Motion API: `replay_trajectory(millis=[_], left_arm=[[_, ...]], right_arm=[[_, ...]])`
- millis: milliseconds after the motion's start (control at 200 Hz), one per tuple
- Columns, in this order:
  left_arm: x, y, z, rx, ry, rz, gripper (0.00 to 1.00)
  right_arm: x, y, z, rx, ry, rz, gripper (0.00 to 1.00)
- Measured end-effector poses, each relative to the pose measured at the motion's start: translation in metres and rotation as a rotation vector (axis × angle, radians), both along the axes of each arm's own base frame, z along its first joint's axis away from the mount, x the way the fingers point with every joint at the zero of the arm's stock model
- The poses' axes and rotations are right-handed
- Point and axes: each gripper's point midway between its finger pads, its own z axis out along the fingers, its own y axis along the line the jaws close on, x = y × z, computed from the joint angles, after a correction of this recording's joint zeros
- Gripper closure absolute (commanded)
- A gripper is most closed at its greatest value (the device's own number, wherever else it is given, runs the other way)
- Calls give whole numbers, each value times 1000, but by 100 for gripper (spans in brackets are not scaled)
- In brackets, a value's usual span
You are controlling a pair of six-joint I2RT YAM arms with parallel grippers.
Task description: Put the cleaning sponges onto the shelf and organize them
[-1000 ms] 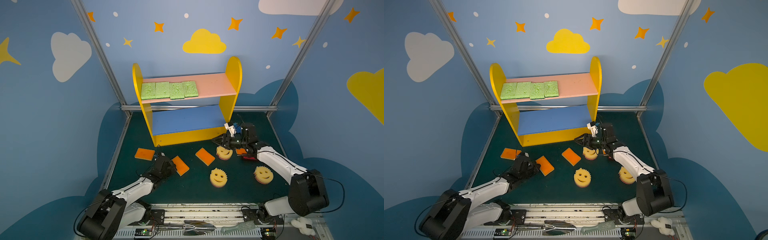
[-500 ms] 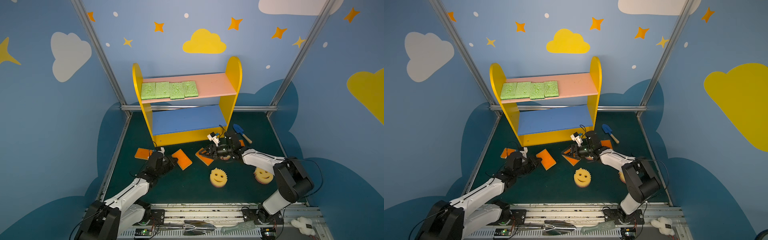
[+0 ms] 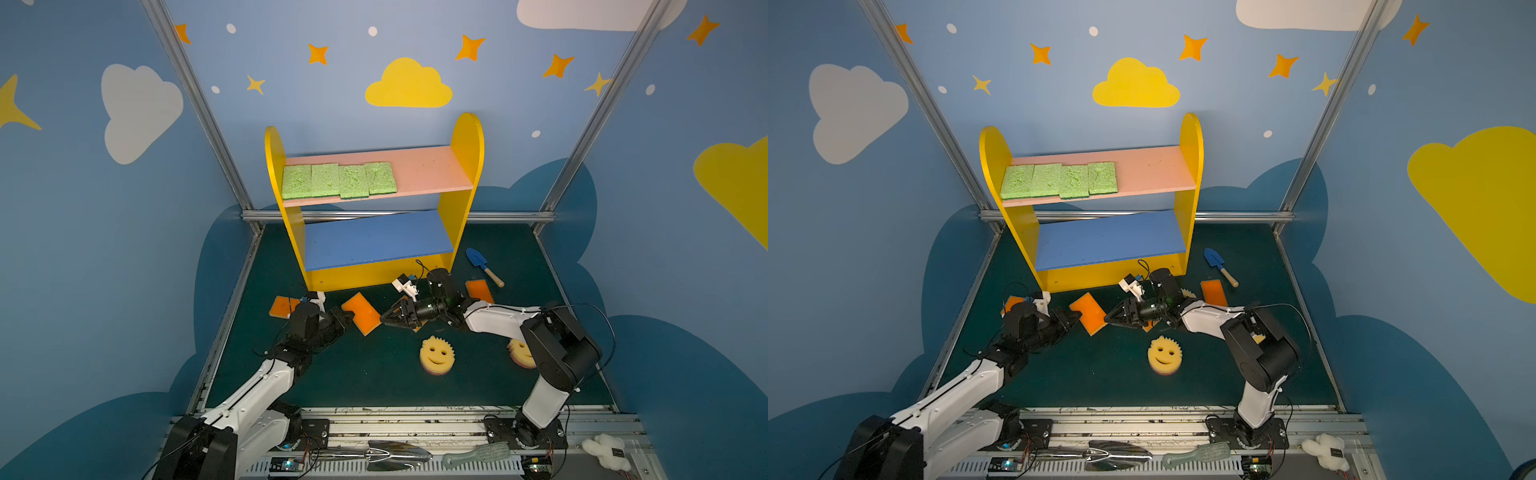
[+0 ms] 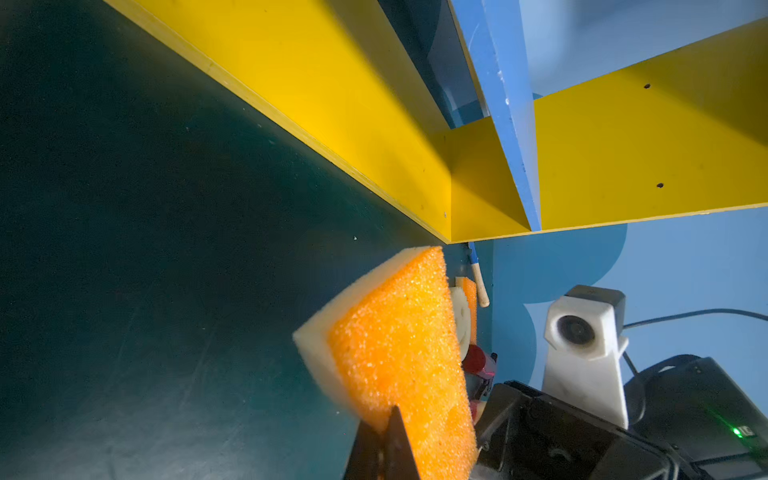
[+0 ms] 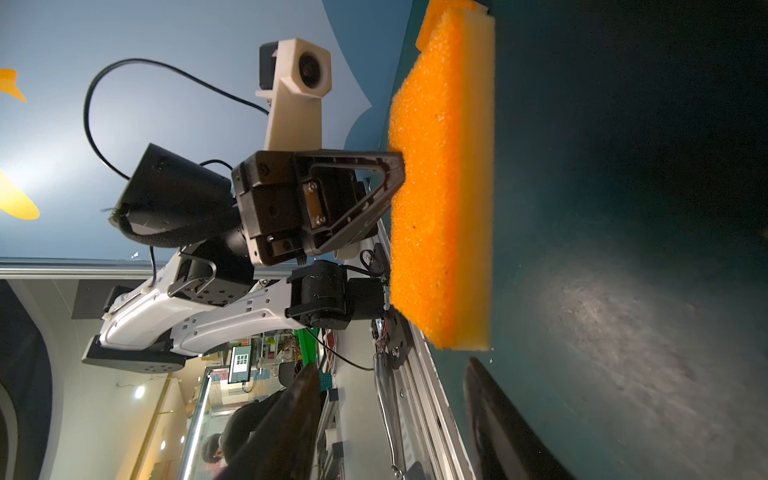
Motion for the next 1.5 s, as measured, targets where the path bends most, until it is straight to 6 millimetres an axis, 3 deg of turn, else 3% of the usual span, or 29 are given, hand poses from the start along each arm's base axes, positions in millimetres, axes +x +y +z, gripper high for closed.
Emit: replay_trajectory(millis=[240, 481, 936, 981, 1086, 1131, 1401, 1502], left_arm=[[4, -2, 8, -26, -11, -3, 97], [4, -2, 10, -38, -11, -2, 97], [7, -7, 10, -66, -11, -16, 96], [7, -7, 10, -66, -11, -17, 83], [7, -7, 10, -64, -10, -18, 20], [7, -6, 10, -59, -8, -19, 2], [-3, 12, 19, 21, -54, 42, 1], [-12, 25, 9, 56, -52, 85, 1]], right_arm=[[3, 3, 3, 2, -12, -1, 39], [13, 6, -1, -5, -16, -11, 41], [17, 9, -3, -7, 5, -14, 86], [17, 9, -4, -8, 6, -14, 90], [18, 9, -4, -8, 9, -17, 96], [18, 9, -4, -8, 11, -18, 97], [30, 10, 7, 3, -6, -37, 100], [38, 12, 17, 8, -19, -50, 100]])
